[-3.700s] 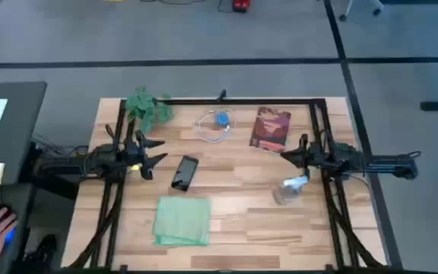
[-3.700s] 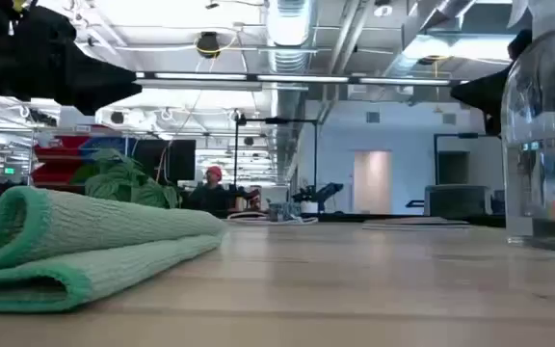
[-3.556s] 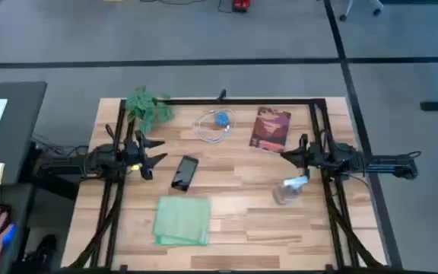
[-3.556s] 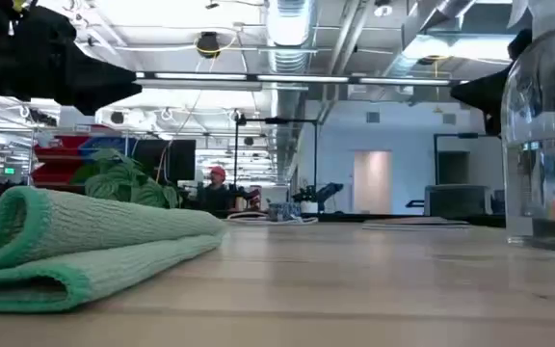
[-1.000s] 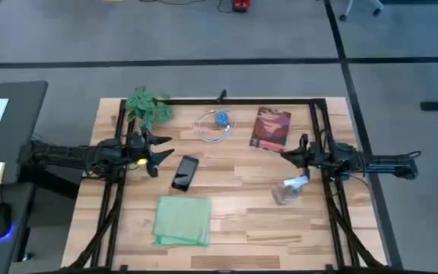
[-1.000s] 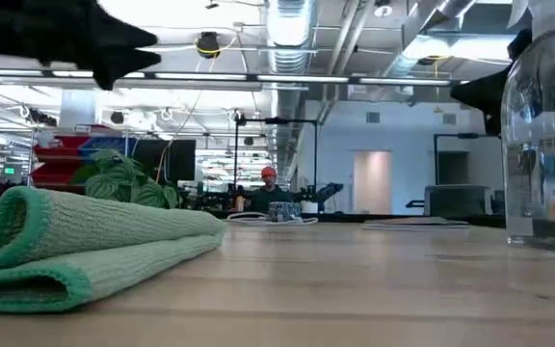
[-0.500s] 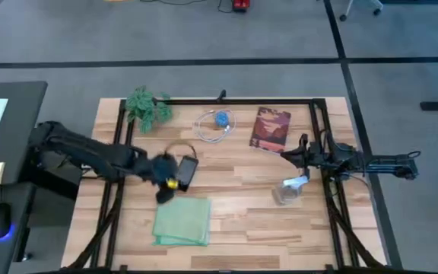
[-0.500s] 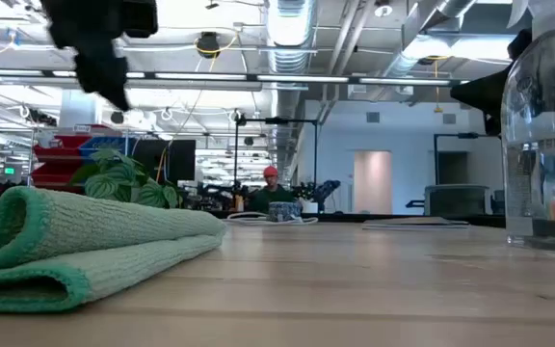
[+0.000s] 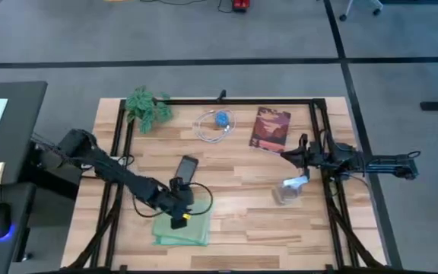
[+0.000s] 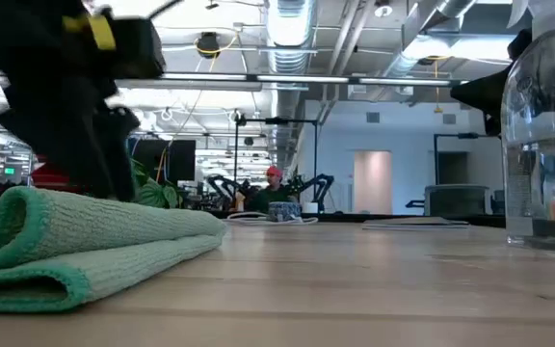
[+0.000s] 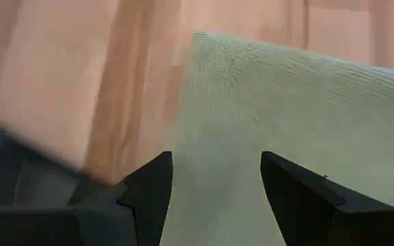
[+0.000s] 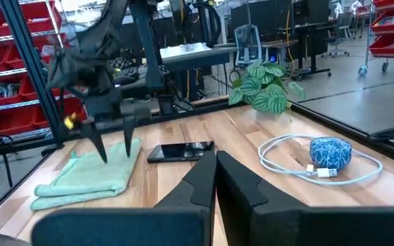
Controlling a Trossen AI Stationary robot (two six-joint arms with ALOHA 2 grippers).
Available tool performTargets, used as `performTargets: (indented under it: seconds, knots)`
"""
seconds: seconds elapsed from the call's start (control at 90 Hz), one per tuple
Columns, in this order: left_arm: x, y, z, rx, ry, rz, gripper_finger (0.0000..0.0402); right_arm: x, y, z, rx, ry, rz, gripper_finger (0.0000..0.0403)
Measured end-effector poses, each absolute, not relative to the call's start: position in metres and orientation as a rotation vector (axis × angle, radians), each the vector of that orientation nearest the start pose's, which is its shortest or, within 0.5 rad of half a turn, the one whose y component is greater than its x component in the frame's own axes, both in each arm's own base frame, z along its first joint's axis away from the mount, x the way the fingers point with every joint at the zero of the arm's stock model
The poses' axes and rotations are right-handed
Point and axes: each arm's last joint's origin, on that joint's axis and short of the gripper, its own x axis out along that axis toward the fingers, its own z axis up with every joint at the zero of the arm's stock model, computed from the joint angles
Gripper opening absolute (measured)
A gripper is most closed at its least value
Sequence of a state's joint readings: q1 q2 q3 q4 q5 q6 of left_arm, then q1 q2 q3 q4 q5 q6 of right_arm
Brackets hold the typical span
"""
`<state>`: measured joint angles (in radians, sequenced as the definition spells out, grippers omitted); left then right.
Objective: Apply microfiber cloth
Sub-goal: Move the green microfiber cloth to the bottom right
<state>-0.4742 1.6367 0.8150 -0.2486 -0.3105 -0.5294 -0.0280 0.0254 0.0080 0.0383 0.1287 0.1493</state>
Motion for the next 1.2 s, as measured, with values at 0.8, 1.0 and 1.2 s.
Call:
performTargets:
  seconds: [0.8, 1.0, 1.2]
  knots:
    - [0.371, -0.126, 0.247, -0.036, 0.473, -0.021, 0.0002, 0.098, -0.006, 0.168, 0.150, -0.033, -0.155, 0.0000]
    - [0.411, -0.119, 0.291, -0.153, 0.250, -0.218, 0.0001, 0.098, -0.006, 0.168, 0.150, -0.035, -0.155, 0.0000]
    - [0.471, -0.141, 0.288, -0.247, 0.245, -0.439, 0.0000, 0.098, -0.006, 0.168, 0.150, -0.034, -0.155, 0.0000]
